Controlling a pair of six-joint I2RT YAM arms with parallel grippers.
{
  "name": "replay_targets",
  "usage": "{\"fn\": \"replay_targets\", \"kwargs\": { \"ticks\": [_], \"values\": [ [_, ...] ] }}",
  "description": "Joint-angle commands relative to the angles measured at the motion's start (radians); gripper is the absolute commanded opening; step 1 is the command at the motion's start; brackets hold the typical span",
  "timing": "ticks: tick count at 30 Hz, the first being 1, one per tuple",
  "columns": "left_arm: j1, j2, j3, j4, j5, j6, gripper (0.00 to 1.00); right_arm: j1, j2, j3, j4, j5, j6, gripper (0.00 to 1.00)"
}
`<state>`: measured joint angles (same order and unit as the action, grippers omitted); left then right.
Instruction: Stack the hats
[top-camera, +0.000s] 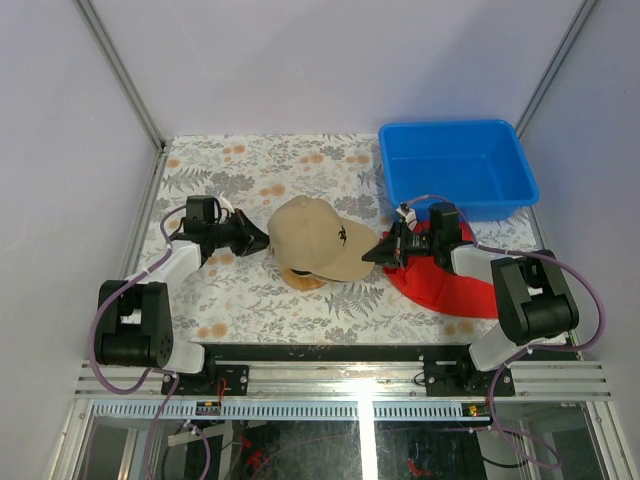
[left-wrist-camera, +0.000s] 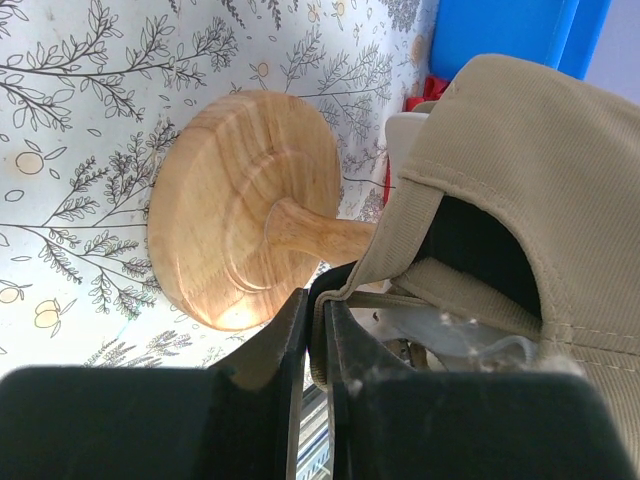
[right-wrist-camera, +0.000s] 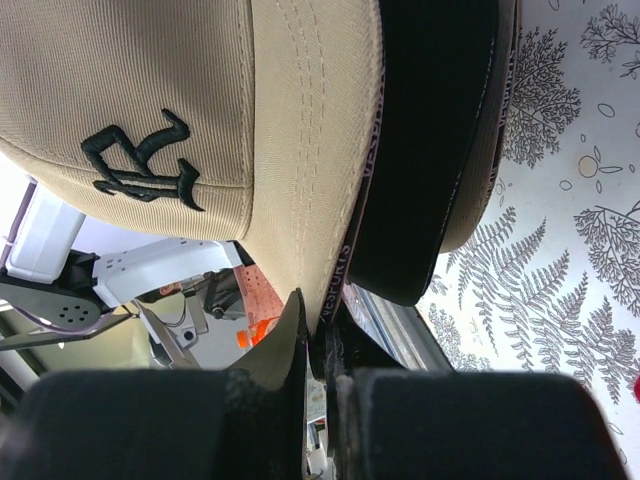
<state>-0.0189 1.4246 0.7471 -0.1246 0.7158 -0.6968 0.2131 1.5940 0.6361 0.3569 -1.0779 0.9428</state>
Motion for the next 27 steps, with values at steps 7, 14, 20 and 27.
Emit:
{"fn": "replay_targets", "kwargs": {
  "ticks": [7,14,20,27],
  "values": [
    [0.025,0.048,-0.093,-0.161,-0.171,0.093,0.01,-0.007,0.039,-0.073,-0.354,0.261,-0.192,0.04],
    [0.025,0.017,-0.068,-0.154,-0.129,0.085,0.02,-0.007,-0.068,-0.042,-0.412,0.28,-0.185,0.27],
    [0.025,0.002,-0.069,-0.146,-0.116,0.078,0.02,-0.007,-0.116,-0.02,-0.461,0.308,-0.193,0.35],
    [0.025,-0.08,-0.066,-0.106,-0.092,0.027,0.1,-0.007,-0.17,-0.004,-0.52,0.341,-0.208,0.42]
  ]
}}
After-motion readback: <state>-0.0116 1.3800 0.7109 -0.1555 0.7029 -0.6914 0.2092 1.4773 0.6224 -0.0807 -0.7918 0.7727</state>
